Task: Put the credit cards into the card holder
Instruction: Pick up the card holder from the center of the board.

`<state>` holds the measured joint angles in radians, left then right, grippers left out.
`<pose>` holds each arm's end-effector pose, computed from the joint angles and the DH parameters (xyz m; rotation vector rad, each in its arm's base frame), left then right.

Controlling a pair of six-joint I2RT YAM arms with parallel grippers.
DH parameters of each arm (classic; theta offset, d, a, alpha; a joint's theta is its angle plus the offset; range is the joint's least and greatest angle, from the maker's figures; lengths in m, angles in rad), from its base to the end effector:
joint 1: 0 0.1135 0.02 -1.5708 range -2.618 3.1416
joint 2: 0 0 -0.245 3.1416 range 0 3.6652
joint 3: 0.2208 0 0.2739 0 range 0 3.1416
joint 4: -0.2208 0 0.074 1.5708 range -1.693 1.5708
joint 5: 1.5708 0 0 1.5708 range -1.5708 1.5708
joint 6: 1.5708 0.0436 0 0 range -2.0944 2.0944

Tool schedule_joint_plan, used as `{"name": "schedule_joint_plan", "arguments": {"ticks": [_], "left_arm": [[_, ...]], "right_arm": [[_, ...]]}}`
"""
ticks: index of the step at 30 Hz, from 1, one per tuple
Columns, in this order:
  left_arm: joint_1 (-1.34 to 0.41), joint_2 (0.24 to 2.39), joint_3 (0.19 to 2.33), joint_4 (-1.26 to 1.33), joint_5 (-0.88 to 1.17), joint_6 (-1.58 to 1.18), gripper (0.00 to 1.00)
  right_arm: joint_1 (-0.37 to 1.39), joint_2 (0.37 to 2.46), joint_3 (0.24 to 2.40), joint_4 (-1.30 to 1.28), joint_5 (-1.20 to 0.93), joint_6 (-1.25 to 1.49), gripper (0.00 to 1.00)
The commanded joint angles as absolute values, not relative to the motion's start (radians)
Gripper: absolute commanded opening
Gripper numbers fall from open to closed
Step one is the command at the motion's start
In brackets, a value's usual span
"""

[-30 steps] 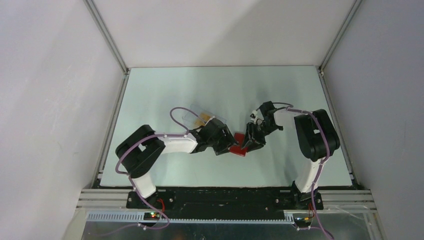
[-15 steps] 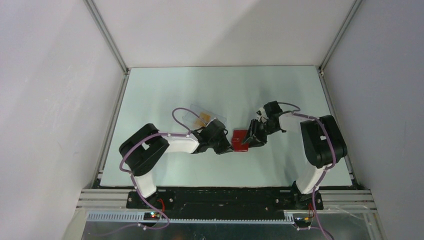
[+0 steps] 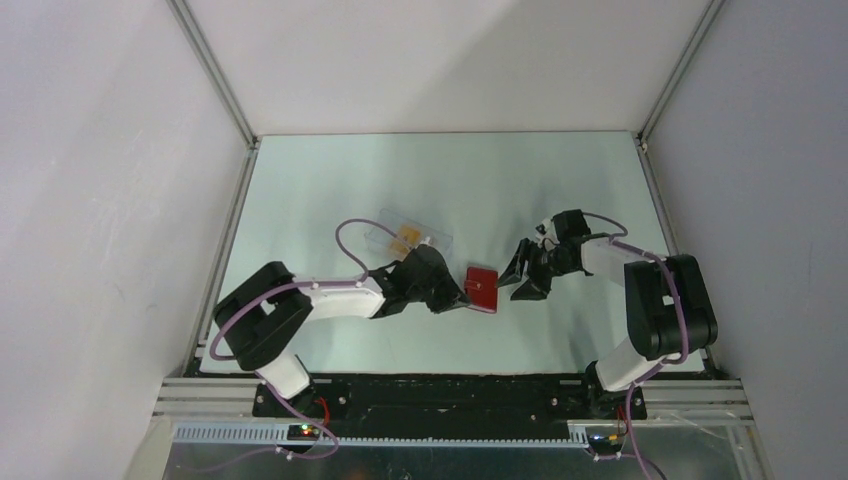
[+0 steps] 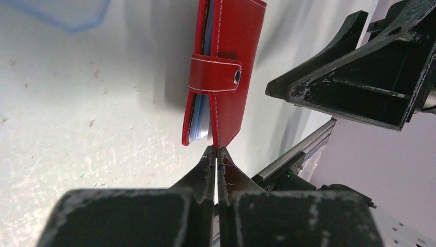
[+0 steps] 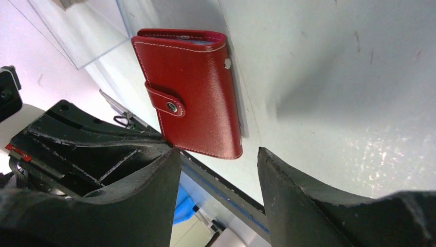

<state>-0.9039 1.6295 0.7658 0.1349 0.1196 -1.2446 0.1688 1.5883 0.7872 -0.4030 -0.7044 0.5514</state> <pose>0.2069 -0.2712 0.1158 -0.3753 2.5967 -1.1074 0.2829 0.0769 0.1082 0.3483 2.8117 1.1569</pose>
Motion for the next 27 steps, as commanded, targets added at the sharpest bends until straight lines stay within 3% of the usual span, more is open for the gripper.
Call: {"name": "schedule_joint_plan", "arguments": {"ticks": [1, 9, 27], "left_arm": [[-0.915, 1.592, 0.729, 0.192, 0.143, -1.284, 0.00], [-0.926, 1.592, 0.703, 0.268, 0.191, -1.324, 0.00], [-0.930, 1.406, 0.555, 0.458, 0.196, -1.431, 0.00]], "right_arm": [[0.176, 1.611, 0.759, -0.373, -0.770, 0.574, 0.61], [0.206, 1.730, 0.735, -0.215, -0.866, 0.655, 0.56], [0.208, 1.615, 0.656, -0.047, -0.995, 0.796, 0.58]]}}
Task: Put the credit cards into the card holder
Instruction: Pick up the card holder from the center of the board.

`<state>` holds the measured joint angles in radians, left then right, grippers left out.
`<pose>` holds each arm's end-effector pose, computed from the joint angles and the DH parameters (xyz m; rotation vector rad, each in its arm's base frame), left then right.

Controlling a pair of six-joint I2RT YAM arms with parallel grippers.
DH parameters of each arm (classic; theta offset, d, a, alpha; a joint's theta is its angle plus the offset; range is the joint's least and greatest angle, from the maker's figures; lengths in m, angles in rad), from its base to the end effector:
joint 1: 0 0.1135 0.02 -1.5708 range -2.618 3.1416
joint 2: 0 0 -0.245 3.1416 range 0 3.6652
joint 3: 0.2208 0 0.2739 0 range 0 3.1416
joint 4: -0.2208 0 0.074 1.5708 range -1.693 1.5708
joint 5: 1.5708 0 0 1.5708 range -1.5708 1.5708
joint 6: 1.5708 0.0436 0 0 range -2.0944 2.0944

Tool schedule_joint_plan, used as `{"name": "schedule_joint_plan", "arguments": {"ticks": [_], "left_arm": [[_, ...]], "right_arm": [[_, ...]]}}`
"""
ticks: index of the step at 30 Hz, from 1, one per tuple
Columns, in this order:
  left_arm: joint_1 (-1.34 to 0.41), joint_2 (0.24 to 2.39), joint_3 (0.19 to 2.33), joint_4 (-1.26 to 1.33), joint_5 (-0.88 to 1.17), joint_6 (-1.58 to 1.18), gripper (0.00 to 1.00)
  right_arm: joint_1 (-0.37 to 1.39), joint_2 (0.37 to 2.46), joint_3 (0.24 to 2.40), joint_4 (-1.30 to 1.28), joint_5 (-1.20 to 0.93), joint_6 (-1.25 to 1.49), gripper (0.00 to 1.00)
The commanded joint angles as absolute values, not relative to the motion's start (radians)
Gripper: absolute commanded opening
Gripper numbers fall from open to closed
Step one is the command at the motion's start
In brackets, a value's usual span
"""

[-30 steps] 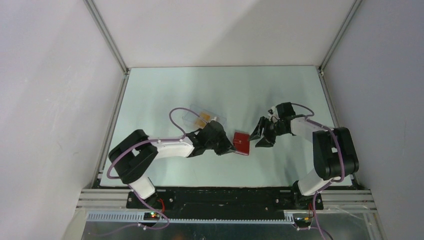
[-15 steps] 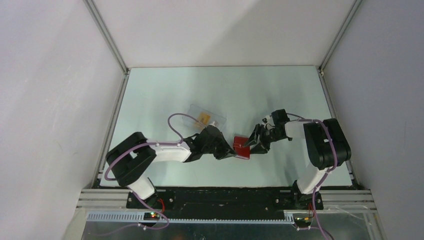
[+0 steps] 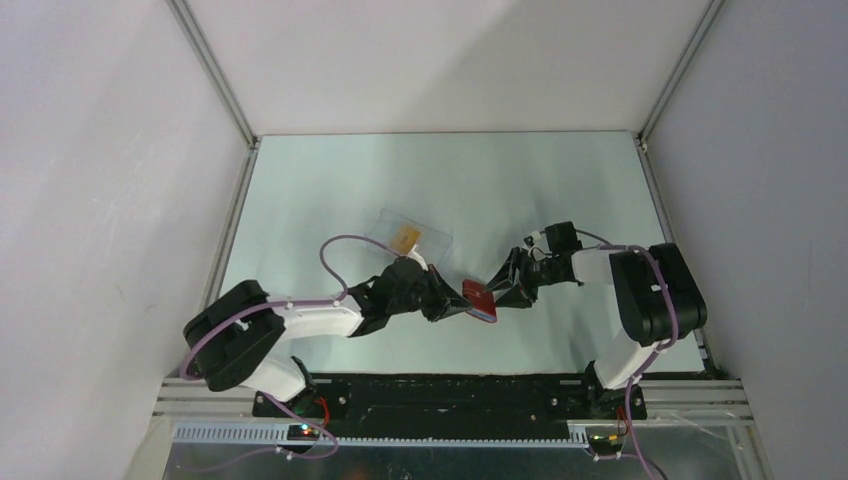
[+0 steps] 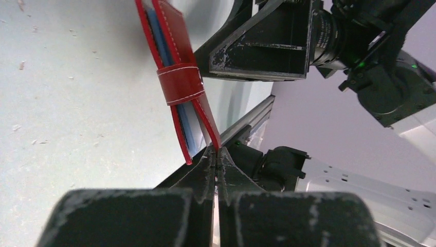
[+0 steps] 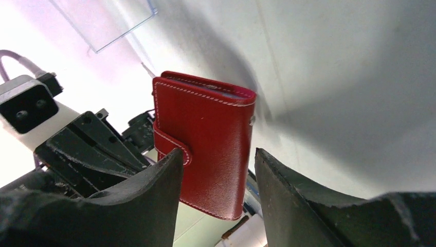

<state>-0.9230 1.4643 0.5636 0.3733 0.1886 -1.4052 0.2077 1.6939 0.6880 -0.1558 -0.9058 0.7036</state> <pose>0.1793 -0.2505 0.1261 -0.4687 2.4801 -1.4249 0.2708 0.0921 0.0704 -0.4019 -2.7078 -1.4388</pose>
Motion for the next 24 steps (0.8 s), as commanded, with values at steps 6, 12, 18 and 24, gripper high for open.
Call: {"name": "schedule_joint_plan", "arguments": {"ticks": [6, 12, 18, 24], "left_arm": [[-0.930, 1.365, 0.546, 0.461, 0.169, -1.426, 0.00], [-0.931, 1.356, 0.531, 0.462, 0.151, -1.432, 0.00], [-0.930, 1.371, 0.488, 0.460, 0.143, -1.474, 0.00], [-0.935, 1.375, 0.386, 0.430, 0.115, -1.503, 0.69]], "right_arm": [[0.209, 1.500, 0.620, 0.038, -1.050, 0.936, 0.60], [0.206, 1.418, 0.611, -0.023, -1.038, 0.938, 0.61], [0.185, 1.389, 0.591, -0.178, -0.971, 0.839, 0.62], [0.170, 1.393, 0.593, -0.265, -0.929, 0.757, 0.64]]}}
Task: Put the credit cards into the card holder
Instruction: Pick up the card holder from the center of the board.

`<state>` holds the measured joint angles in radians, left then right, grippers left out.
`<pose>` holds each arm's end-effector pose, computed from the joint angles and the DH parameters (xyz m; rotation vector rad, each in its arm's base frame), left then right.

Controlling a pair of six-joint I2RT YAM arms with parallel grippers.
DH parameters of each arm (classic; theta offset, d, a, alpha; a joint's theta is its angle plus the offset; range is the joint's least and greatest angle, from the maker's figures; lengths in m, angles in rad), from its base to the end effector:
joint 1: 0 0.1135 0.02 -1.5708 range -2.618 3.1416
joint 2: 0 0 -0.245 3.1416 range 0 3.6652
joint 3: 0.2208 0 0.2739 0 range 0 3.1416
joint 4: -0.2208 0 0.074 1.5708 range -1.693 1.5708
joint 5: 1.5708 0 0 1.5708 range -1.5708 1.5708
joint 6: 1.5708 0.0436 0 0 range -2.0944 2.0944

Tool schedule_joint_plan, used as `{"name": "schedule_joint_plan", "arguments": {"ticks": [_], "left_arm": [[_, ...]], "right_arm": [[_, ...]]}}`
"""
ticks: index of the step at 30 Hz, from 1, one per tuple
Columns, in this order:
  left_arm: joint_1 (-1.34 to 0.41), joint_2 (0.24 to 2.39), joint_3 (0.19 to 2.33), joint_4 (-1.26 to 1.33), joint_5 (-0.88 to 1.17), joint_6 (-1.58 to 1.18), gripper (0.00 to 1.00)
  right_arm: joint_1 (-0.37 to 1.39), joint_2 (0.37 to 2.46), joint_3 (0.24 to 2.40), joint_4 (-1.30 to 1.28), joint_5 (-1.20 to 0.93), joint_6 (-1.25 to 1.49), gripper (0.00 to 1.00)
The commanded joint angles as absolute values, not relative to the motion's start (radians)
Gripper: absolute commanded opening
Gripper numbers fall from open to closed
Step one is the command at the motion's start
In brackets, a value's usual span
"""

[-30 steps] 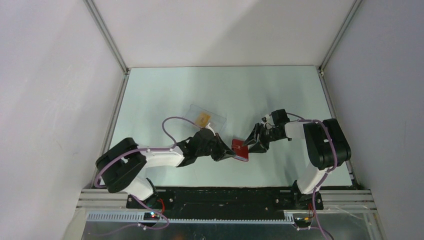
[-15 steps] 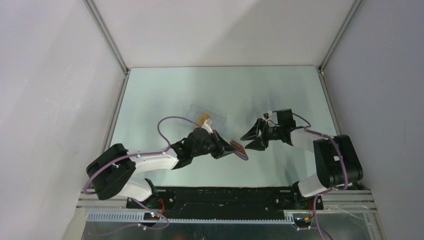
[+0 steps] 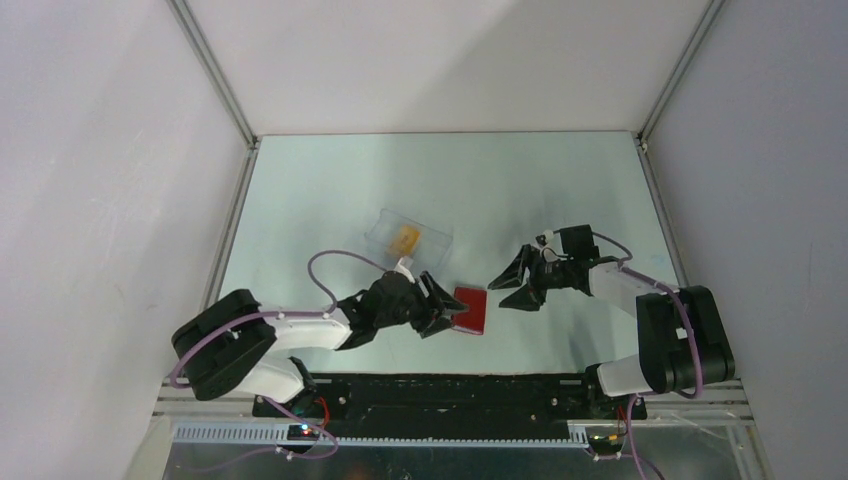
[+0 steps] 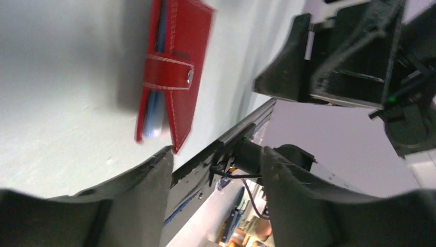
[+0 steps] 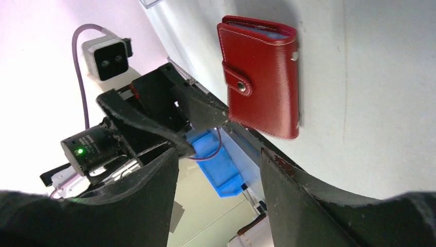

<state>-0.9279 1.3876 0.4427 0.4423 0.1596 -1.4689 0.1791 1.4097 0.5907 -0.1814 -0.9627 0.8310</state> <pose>0.1642 -0.2308 0.1166 -0.5554 2.4467 -1.4535 0.2499 0.0816 0.1178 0.4670 2.6569 1.5972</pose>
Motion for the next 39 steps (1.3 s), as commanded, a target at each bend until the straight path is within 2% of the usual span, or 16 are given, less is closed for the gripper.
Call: {"name": "schedule_joint_plan", "arguments": {"ticks": [1, 5, 11, 18, 24, 30, 32, 34, 36, 39], "left_arm": [[-0.934, 1.361, 0.375, 0.406, 0.104, -1.505, 0.72], [-0.928, 1.352, 0.390, 0.262, 0.032, -1.460, 0.75], [-0.914, 1.439, 0.613, -0.070, -0.065, -1.218, 0.72], [-0.865, 1.610, 0.736, -0.049, 0.037, -1.138, 0.67], [-0.868, 1.694, 0.781, 0.008, 0.114, -1.121, 0.58], [-0.889, 1.697, 0.792, 0.087, 0.183, -1.113, 0.39], [-0.891, 1.669, 0.778, 0.098, 0.175, -1.116, 0.26], [-0.891, 1.631, 0.762, 0.099, 0.154, -1.120, 0.05], [-0.891, 1.589, 0.744, 0.100, 0.133, -1.122, 0.01], [-0.891, 1.512, 0.721, 0.099, 0.106, -1.119, 0.00]], "right_arm": [[0.170, 1.398, 0.593, -0.271, -0.924, 0.746, 0.64], [0.197, 1.444, 0.613, -0.299, -0.883, 0.723, 0.62], [0.252, 1.581, 0.671, -0.312, -0.836, 0.730, 0.53], [0.306, 1.741, 0.707, -0.262, -0.824, 0.755, 0.48], [0.331, 1.818, 0.775, -0.244, -0.831, 0.773, 0.47], [0.366, 1.827, 0.796, -0.180, -0.843, 0.804, 0.47], [0.370, 1.799, 0.796, -0.182, -0.842, 0.796, 0.47], [0.370, 1.762, 0.796, -0.200, -0.834, 0.782, 0.47], [0.368, 1.715, 0.796, -0.233, -0.820, 0.763, 0.48], [0.353, 1.636, 0.796, -0.297, -0.777, 0.715, 0.52]]}}
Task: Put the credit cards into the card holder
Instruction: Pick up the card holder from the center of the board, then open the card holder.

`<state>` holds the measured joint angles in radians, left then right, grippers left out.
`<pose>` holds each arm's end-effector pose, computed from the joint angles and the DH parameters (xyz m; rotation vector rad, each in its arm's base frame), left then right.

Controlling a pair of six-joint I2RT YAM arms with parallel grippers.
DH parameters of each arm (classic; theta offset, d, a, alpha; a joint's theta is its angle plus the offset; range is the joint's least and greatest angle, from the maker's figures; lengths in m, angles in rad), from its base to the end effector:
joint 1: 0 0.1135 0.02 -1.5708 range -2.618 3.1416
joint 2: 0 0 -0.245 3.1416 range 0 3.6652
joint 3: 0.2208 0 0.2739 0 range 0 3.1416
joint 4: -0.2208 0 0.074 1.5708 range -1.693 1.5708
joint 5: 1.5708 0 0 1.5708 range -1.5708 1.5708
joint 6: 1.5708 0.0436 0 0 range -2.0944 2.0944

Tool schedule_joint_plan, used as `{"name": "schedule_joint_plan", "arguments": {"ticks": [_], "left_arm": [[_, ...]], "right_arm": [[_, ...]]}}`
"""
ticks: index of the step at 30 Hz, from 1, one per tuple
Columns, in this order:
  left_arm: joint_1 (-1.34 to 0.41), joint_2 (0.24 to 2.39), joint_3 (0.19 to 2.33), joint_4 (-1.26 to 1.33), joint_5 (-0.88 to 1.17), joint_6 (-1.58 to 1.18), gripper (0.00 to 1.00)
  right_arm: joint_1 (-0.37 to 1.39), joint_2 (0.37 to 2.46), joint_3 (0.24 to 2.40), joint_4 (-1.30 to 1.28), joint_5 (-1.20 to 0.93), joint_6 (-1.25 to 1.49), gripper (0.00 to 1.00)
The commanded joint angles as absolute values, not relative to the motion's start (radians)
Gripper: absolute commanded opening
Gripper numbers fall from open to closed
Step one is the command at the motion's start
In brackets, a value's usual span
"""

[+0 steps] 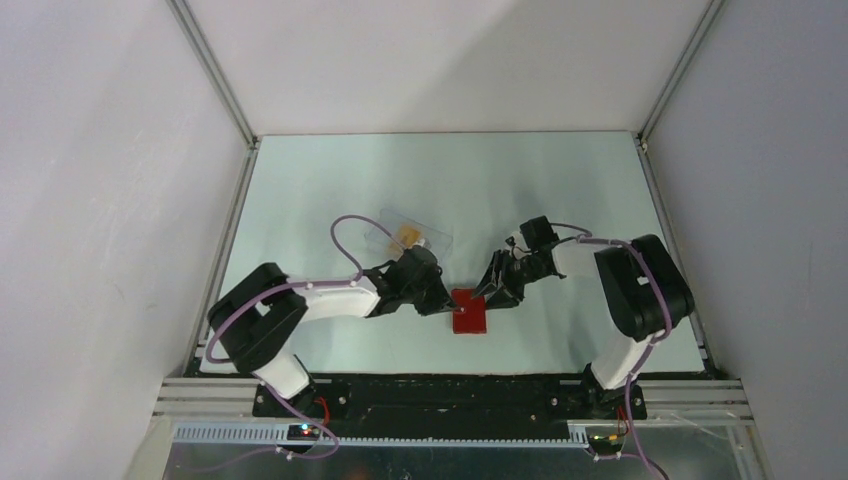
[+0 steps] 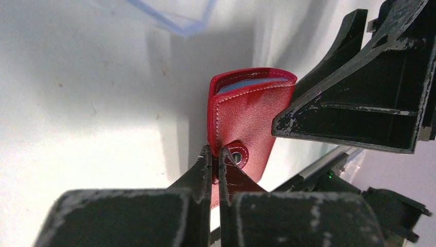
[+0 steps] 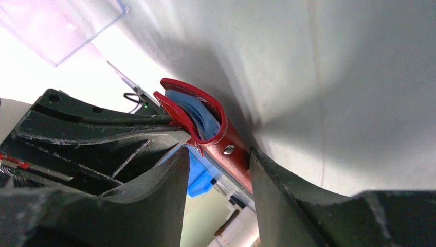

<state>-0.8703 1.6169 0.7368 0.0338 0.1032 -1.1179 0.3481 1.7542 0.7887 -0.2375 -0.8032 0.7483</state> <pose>0.2064 -0.2518 0.1026 -0.2788 2.6651 -0.9266 0.2747 0.1330 0.0715 -0.3331 -2.7331 -1.2609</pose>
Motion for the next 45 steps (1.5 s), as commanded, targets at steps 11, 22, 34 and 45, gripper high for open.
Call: {"name": "schedule_joint_plan", "arguments": {"ticks": [11, 22, 34, 45], "left_arm": [[-0.891, 1.217, 0.679, 0.106, 0.064, -1.098, 0.00], [-0.890, 1.092, 0.684, 0.164, 0.105, -1.109, 0.00], [-0.868, 1.020, 0.663, 0.186, 0.104, -1.113, 0.24], [-0.802, 0.983, 0.721, -0.098, 0.052, -0.976, 0.80]], "right_arm": [[0.252, 1.330, 0.796, -0.502, -0.823, 0.570, 0.77], [0.312, 1.252, 0.796, -0.343, -1.029, 0.634, 0.76], [0.333, 1.196, 0.796, -0.158, -1.135, 0.744, 0.01], [0.263, 1.155, 0.796, -0.261, -1.053, 0.746, 0.00]]}}
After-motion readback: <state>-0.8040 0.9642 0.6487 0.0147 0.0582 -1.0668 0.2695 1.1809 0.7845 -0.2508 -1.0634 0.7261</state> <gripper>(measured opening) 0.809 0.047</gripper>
